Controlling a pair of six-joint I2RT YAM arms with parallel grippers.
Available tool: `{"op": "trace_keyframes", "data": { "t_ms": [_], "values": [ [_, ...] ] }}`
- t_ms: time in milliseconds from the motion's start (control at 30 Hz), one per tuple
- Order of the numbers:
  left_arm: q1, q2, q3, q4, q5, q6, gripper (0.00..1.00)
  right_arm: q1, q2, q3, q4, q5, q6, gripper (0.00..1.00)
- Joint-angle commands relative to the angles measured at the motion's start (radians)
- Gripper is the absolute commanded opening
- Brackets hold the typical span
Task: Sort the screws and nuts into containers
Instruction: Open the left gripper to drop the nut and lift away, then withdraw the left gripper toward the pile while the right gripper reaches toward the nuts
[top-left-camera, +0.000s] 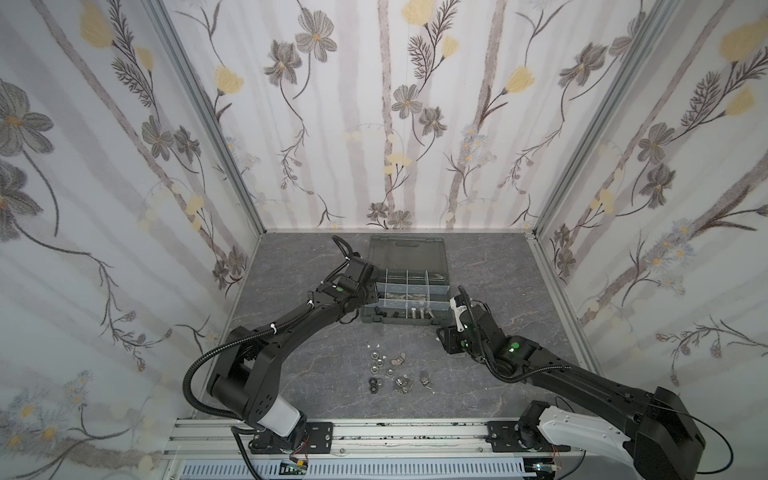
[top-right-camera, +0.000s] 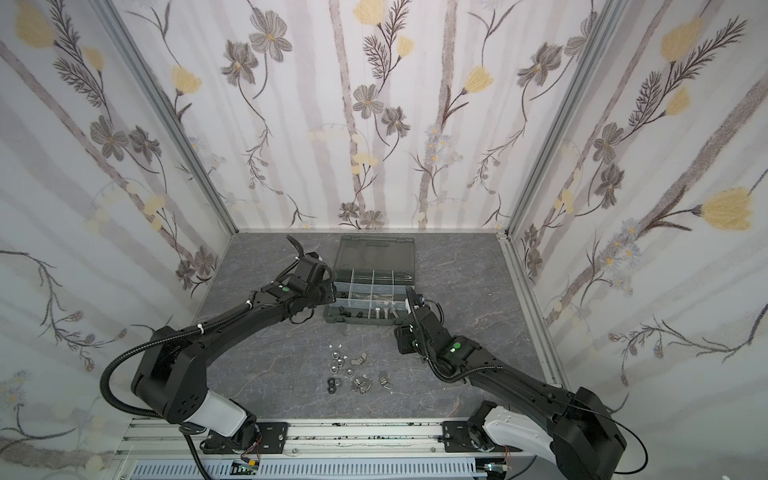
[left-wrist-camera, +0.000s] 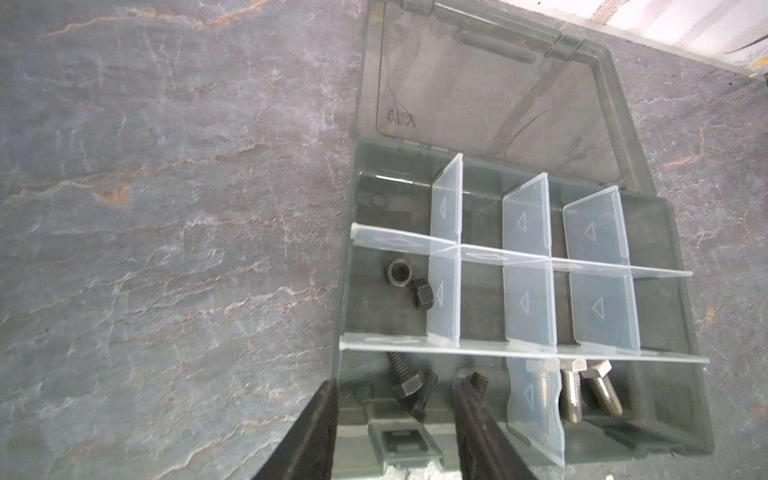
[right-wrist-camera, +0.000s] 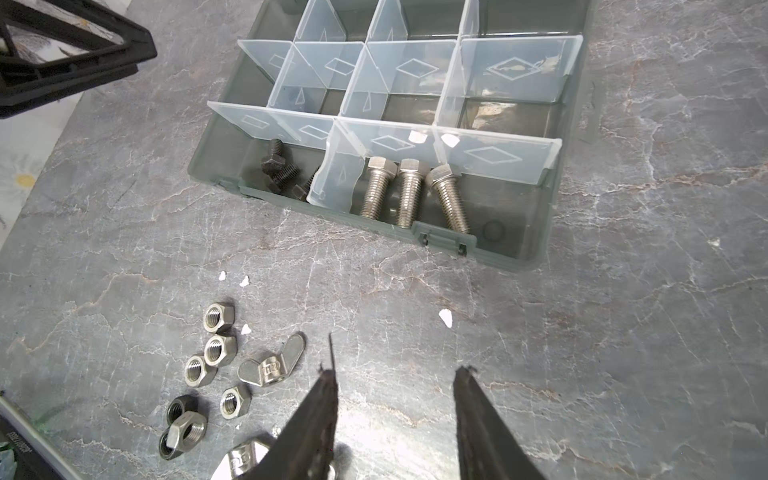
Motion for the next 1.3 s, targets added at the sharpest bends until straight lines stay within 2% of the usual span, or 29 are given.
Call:
{"op": "trace_keyframes", "data": {
  "t_ms": [0,233,400,433,700,967,1267],
  "values": [
    [0.002,-0.073,-0.072,0.021,-0.025,-0.054,0.50,0.004,0.033,0.020,0.044,-0.028,-0.008,0.46],
    [0.002,-0.253,-0.224,0.040,-0.040,-0.133,0.53,0.026,0.113,0.079,0.050,-0.061,-0.026,0.46],
    [0.002,-0.365,-0.299,0.047,-0.059,-0.145,0.55,0.041,0.161,0.106,0.059,-0.081,-0.030,0.46],
    [0.002,-0.381,-0.313,0.049,-0.056,-0.151,0.55,0.076,0.173,0.111,0.060,-0.082,-0.029,0.46],
    [0.002,-0.469,-0.397,0.051,-0.042,-0.189,0.58,0.149,0.270,0.138,0.076,-0.103,-0.016,0.46],
    [0.001,-0.548,-0.456,0.050,-0.068,-0.230,0.60,0.219,0.379,0.232,0.058,-0.118,-0.027,0.46],
    [0.002,-0.582,-0.479,0.052,-0.088,-0.252,0.62,0.319,0.484,0.316,0.014,-0.142,-0.051,0.45]
  ]
}}
